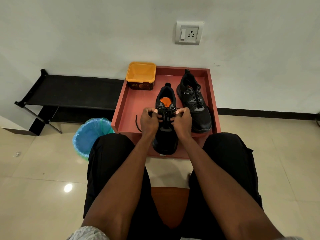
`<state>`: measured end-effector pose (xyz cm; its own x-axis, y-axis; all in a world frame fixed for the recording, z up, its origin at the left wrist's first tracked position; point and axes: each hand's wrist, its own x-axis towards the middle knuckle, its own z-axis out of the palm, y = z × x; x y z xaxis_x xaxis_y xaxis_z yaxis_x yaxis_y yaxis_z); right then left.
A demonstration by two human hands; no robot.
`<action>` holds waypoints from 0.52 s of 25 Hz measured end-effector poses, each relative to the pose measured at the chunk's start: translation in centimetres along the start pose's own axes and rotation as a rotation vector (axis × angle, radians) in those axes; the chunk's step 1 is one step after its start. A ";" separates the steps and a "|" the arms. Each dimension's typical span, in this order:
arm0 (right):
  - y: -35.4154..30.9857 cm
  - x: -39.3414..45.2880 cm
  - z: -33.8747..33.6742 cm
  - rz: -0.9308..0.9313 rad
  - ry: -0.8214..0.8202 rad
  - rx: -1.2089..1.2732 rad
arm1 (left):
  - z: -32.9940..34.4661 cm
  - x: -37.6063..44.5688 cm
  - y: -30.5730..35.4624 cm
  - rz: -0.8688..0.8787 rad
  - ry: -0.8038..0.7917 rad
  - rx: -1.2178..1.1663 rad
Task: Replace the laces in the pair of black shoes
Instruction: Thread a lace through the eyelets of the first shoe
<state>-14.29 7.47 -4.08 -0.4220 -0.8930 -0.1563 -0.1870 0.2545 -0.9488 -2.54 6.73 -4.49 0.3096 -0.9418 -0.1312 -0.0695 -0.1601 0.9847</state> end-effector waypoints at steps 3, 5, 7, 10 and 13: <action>-0.3 -0.2 -0.1 0.057 -0.003 0.082 | -0.1 -0.1 0.0 0.010 -0.012 0.042; 0.0 -0.1 -0.1 0.061 -0.026 0.066 | -0.1 0.0 -0.3 0.022 -0.053 0.100; 0.1 -0.3 0.0 0.047 -0.043 0.025 | 0.0 -0.1 -0.4 0.043 -0.065 0.158; 0.0 -0.1 0.3 0.057 -0.023 -0.007 | 0.3 -0.2 -0.2 0.004 -0.019 0.131; -0.5 0.3 0.0 0.167 0.077 0.231 | 0.3 -0.1 0.4 -0.101 0.090 -0.102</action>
<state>-14.33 7.06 -3.63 -0.4975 -0.8131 -0.3024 0.0938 0.2962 -0.9505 -2.89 6.65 -4.16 0.3944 -0.8912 -0.2243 0.0618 -0.2178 0.9740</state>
